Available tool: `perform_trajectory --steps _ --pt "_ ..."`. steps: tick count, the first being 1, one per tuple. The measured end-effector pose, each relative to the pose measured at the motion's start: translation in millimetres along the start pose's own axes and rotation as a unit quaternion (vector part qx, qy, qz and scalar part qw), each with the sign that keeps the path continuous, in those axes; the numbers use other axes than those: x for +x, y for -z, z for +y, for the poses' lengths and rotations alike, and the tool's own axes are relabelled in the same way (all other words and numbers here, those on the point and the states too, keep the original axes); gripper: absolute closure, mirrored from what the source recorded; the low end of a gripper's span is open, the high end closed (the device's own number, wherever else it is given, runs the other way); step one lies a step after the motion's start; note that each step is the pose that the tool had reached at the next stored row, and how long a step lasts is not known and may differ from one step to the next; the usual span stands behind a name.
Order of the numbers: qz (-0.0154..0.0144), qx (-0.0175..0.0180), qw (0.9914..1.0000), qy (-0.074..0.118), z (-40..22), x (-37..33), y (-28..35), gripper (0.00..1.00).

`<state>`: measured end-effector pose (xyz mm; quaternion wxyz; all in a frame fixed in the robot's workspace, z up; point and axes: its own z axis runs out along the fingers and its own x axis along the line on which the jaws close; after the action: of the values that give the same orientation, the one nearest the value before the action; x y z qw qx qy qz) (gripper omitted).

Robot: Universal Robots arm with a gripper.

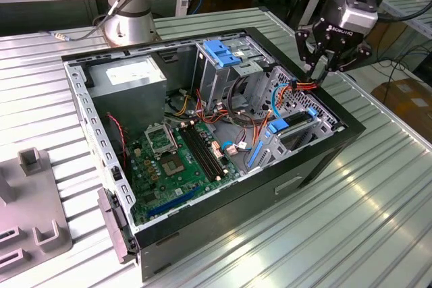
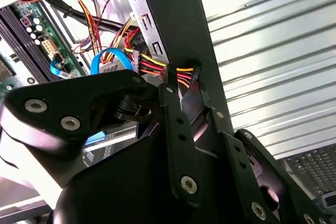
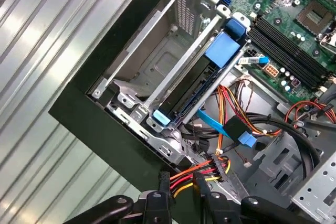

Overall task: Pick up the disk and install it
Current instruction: 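Insert the first disk wire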

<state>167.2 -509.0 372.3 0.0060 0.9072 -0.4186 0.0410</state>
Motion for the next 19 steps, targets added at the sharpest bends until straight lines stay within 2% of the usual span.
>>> perform_trajectory --steps 6,8,10,11,13,16,17,18,19 --pt "-0.0004 0.0026 0.99927 0.038 -5.4 4.4 -2.5 0.69" --pt "-0.001 0.0052 0.99741 0.072 -5.7 4.6 -4.3 0.69" --pt "-0.0017 0.0079 0.99452 0.104 -5.6 4.5 -5.9 0.69" --pt "-0.0016 0.0088 0.99374 0.111 -5.2 4.8 -6.0 0.69" --pt "-0.0013 0.0084 0.99373 0.112 -5.2 4.9 -5.6 0.69" --pt "-0.0009 0.0074 0.99374 0.112 -5.6 5.1 -0.3 0.69" --pt "0.0002 0.0062 0.99372 0.112 -6.0 5.4 -0.5 0.69" --pt "0.0026 0.0036 0.99371 0.112 -6.1 5.7 -0.4 0.69" --pt "0.0034 0.0027 0.9937 0.112 -6.3 5.9 -0.4 0.69"
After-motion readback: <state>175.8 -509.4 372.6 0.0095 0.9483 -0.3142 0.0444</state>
